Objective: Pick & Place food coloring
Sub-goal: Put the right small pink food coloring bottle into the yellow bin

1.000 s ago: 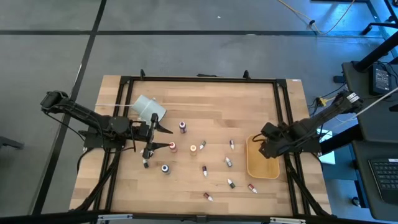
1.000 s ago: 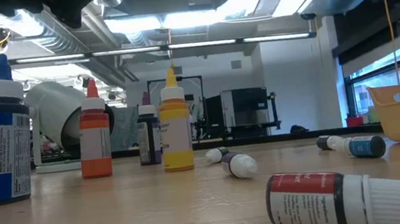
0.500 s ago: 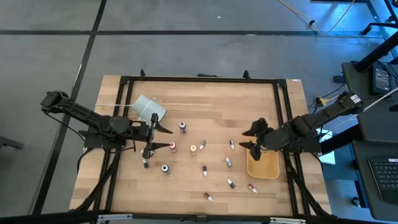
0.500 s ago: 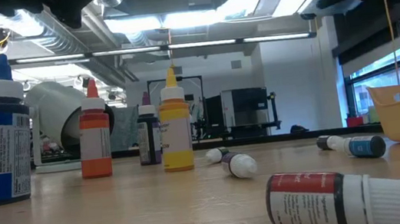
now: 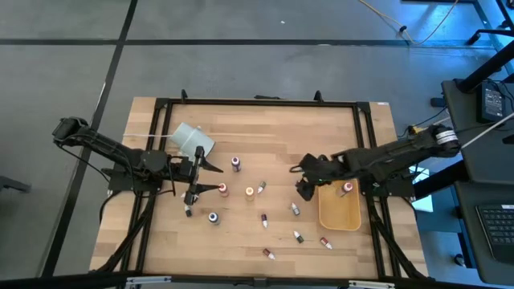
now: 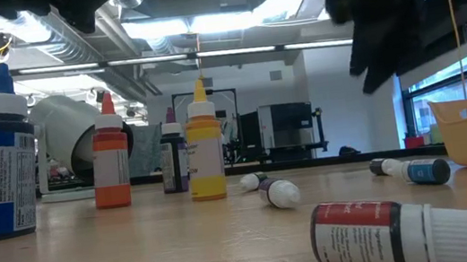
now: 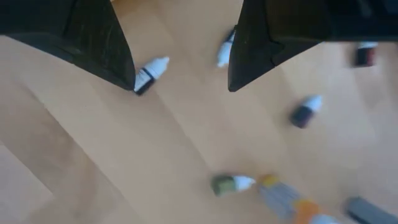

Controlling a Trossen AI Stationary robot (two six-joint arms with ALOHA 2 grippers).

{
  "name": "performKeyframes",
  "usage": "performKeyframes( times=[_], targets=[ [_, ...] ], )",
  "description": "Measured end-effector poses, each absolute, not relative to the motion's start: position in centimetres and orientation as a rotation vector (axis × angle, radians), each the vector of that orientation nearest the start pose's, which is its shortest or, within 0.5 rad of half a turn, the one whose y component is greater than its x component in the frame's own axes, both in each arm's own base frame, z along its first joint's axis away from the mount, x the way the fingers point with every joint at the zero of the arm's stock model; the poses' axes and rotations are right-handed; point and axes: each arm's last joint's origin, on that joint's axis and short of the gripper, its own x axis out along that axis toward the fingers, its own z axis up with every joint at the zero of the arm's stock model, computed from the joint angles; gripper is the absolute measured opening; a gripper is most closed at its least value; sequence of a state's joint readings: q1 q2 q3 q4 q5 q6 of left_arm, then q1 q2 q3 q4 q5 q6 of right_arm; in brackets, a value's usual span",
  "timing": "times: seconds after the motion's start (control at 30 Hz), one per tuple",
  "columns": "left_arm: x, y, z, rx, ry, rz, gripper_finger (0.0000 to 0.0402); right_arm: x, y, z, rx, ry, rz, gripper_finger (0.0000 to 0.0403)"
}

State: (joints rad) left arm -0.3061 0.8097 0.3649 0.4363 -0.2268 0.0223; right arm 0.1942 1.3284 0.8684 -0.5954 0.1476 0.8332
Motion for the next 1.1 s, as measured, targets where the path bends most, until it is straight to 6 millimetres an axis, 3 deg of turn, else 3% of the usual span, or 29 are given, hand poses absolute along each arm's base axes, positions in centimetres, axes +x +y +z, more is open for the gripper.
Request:
performKeyframes(
  times=[0.33, 1.1],
  targets=[
    [17.4, -4.8, 24.3, 0.024, 0.007, -0.079, 0.0228, 26.3, 3.0, 18.5, 0.603, 1.149, -0.424, 0.0257],
    [17.4, -4.8, 24.2, 0.026, 0.012, -0.079, 0.0231, 27.7, 2.6, 14.5, 0.556, 1.270, -0.471, 0.0198]
  ],
)
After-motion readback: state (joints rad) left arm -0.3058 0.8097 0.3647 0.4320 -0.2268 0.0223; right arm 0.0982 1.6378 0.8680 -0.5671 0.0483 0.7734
